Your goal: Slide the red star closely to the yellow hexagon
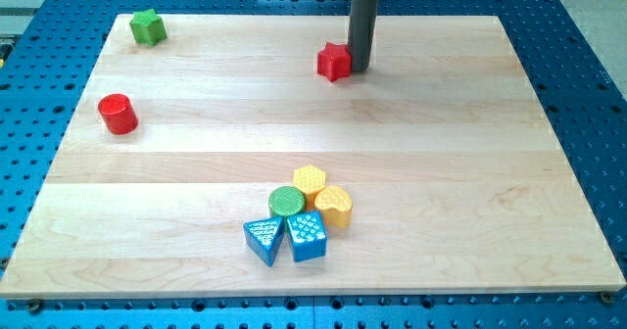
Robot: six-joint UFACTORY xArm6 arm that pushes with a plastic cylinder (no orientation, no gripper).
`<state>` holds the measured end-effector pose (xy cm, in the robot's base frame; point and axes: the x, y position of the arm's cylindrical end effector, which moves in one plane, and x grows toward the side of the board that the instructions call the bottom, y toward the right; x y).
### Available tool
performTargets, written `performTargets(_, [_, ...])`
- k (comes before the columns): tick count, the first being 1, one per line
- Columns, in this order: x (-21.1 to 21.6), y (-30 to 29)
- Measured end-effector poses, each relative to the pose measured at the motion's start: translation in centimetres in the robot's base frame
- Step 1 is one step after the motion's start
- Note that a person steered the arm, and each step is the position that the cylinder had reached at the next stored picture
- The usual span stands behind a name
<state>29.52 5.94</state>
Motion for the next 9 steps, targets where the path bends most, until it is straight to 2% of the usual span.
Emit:
performTargets(1, [-1.0,-3.5])
performTargets(2, [-3.5,-1.5])
performTargets(3, [-3.9,-4.4])
performTargets(4, [2.8,-9.7])
performTargets(5, [9.3,-10.6])
performTargets(6, [8.6,-12.0])
performTargets(7, [5.6,-8.6])
performTargets(8, [6.1,-3.4])
performTargets(9, [11.3,-9.0])
